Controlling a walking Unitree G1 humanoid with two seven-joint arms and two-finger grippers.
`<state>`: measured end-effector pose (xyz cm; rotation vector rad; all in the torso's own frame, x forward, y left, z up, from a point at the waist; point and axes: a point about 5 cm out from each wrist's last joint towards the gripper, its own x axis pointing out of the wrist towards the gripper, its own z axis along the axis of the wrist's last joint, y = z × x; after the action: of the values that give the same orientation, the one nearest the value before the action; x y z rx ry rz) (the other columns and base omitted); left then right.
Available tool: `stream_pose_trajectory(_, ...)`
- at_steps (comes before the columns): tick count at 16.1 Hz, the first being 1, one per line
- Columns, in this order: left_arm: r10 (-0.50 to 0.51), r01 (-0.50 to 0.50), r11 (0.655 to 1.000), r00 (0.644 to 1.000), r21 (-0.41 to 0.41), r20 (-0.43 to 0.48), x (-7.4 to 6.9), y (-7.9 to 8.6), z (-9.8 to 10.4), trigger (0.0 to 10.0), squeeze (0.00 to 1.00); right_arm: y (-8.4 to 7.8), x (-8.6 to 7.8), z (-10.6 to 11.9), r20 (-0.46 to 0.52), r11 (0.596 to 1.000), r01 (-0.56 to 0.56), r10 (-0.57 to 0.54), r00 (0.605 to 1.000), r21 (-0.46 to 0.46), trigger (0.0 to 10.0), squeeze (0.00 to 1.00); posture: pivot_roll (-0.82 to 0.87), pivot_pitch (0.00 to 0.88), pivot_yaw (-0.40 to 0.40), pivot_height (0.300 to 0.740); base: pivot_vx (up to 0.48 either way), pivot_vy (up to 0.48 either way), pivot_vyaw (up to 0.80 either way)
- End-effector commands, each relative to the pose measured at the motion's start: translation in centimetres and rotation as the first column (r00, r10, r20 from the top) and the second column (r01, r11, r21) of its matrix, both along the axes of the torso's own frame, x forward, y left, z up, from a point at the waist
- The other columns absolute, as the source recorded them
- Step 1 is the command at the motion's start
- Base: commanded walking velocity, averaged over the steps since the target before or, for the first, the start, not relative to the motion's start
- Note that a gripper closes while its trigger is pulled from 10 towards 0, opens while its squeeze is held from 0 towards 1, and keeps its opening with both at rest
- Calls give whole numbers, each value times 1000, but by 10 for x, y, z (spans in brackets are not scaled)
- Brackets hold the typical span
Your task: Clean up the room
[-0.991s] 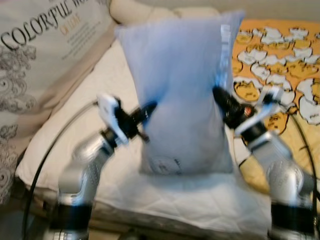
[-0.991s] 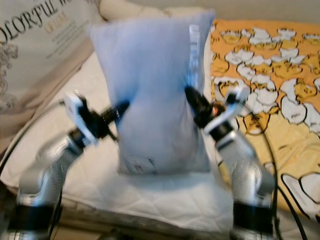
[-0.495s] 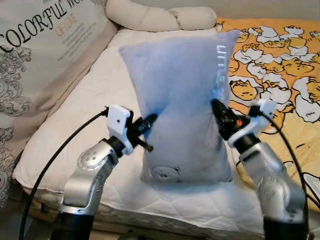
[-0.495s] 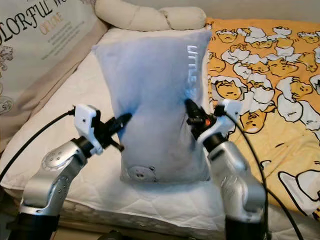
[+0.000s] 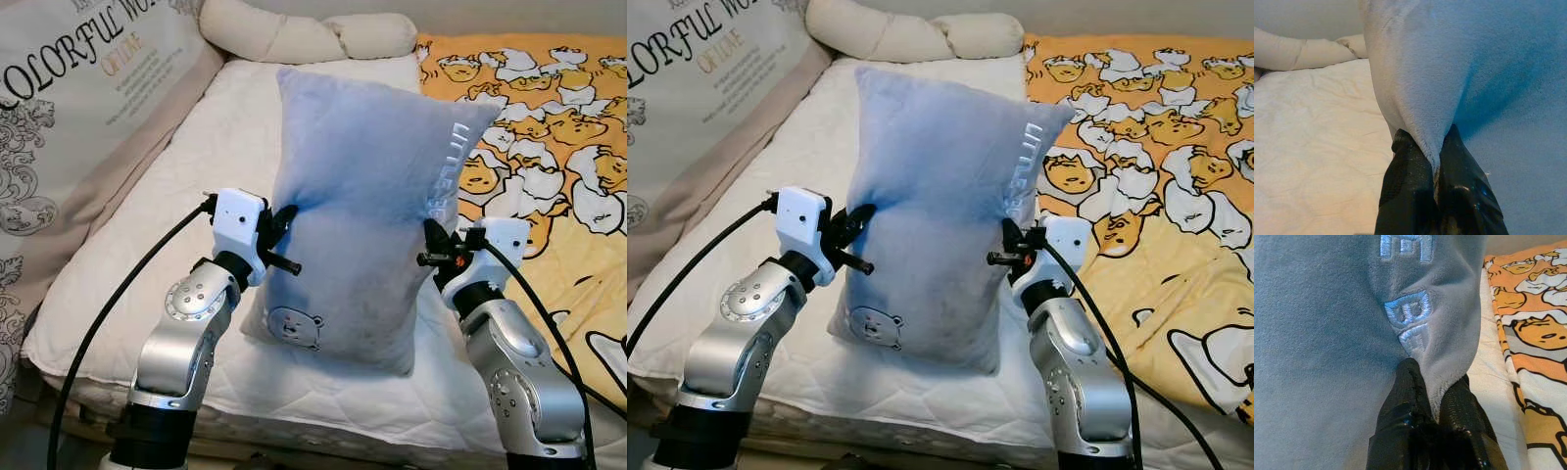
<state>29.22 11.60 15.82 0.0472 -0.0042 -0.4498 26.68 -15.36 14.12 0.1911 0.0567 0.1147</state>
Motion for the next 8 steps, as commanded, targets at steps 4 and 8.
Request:
stream_pose_trajectory(4,88,-89,994,996,63,24,-3,12,3,10000,0,3,4,6,26,999,13,-12,1000,-49,10000,0,10,0,58,740,0,237,0)
stream_pose_trajectory(8,86,-88,992,996,92,25,-3,11,1,10000,0,10,5,5,23,998,-17,19,1000,-56,10000,0,10,0,56,740,0,345,0)
